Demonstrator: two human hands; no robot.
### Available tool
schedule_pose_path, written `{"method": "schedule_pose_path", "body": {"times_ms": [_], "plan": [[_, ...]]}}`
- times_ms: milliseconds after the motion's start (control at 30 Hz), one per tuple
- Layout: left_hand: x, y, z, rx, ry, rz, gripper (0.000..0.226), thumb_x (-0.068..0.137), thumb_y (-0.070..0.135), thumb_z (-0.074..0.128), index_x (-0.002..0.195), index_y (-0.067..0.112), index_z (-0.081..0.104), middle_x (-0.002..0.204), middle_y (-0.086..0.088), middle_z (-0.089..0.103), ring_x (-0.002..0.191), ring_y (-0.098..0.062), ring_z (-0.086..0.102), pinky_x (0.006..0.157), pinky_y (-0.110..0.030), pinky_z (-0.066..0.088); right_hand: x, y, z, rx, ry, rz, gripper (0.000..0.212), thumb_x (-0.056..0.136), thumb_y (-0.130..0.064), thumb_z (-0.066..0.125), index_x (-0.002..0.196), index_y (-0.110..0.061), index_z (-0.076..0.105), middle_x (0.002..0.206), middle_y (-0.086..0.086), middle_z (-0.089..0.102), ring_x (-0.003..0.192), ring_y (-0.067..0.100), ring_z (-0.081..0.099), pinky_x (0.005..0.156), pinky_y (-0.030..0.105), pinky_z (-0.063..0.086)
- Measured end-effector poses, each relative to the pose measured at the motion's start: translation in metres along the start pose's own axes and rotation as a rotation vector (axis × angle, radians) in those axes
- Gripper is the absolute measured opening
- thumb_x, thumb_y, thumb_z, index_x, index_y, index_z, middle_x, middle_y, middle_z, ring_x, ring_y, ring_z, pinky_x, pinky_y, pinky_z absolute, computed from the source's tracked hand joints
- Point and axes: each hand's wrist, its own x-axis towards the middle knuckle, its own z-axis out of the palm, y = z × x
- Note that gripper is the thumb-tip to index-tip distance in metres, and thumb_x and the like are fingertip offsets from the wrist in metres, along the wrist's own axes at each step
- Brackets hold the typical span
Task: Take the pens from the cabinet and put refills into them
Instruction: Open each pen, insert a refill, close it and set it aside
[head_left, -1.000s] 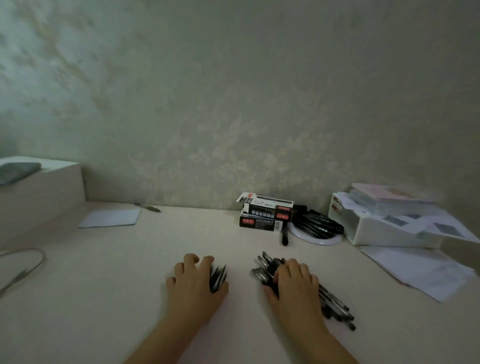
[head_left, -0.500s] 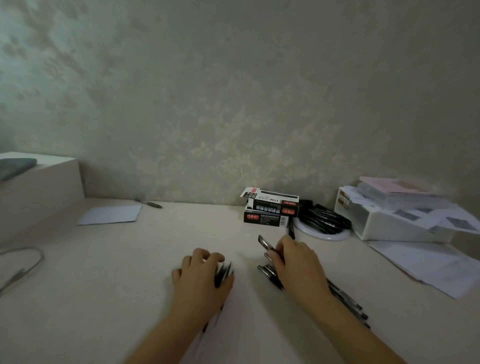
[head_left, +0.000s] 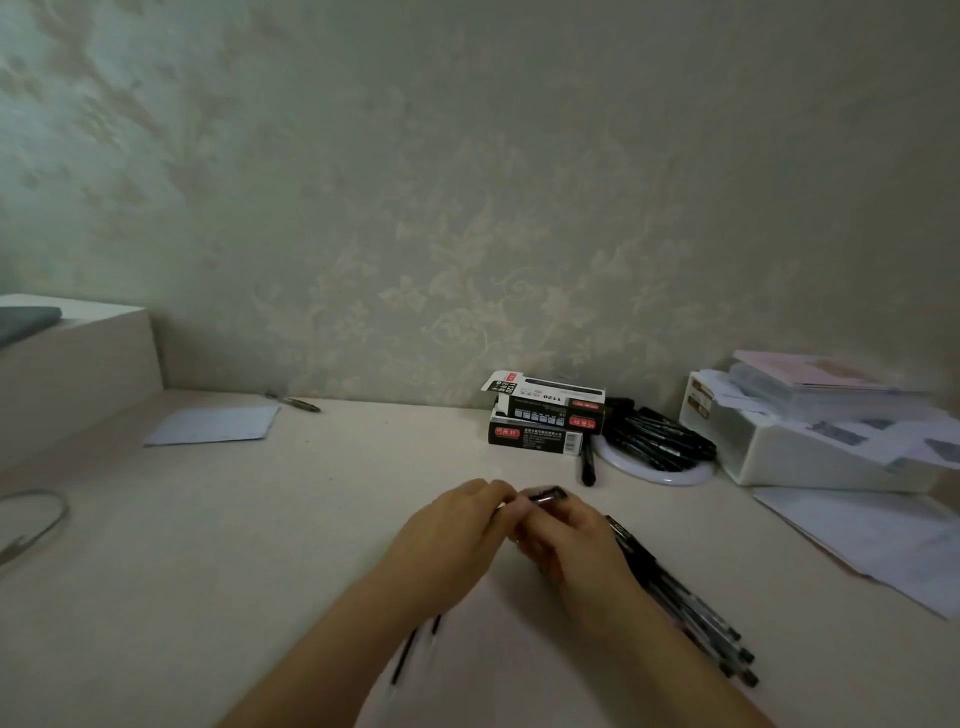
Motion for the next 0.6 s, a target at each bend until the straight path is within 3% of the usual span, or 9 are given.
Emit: {"method": "schedule_pose_path", "body": {"times_ms": [100,167,367,600], "plan": [[-0.007,-0.01,0.001,0.173,-0.03,0.041,0.034,0.101,0.046,0.027,0.118,0.029,0.051,0.105,0.008,0.058,0.093,-0.013,0.057,0.079,-0.035,0.049,-0.001,0.001,-0.006,0.004,-0.026,0.007,0.017,0.095,-0.027,0.061,0.09,-0.012,0.069,0.069,0.005,0.06,0.058,0.014,0.055,0.06,0.027,0.047],[-0.008,-0.014,0.002,0.213,-0.043,0.04,0.03,0.102,0.042,0.029,0.116,0.027,0.05,0.104,0.006,0.055,0.092,-0.017,0.058,0.078,-0.039,0.048,-0.001,0.003,-0.007,-0.013,-0.022,-0.029,0.015,0.095,-0.024,0.061,0.09,-0.011,0.066,0.073,0.01,0.064,0.058,0.016,0.056,0.056,0.024,0.047],[-0.011,-0.024,0.009,0.147,-0.038,0.041,0.022,0.102,0.026,0.033,0.116,0.024,0.05,0.107,0.007,0.054,0.091,-0.012,0.053,0.081,-0.034,0.046,0.002,0.015,-0.001,-0.224,-0.042,-0.167,0.009,0.095,-0.006,0.06,0.099,-0.01,0.067,0.083,0.011,0.073,0.072,0.02,0.071,0.069,0.025,0.057],[-0.014,-0.029,0.02,0.086,-0.025,0.011,0.02,0.102,0.038,0.032,0.096,0.029,0.049,0.09,0.013,0.054,0.079,-0.007,0.052,0.071,-0.025,0.043,0.002,0.028,-0.004,-0.278,-0.043,-0.258,0.011,0.094,-0.013,0.062,0.091,-0.021,0.069,0.079,0.005,0.071,0.069,0.017,0.067,0.069,0.025,0.055]]}}
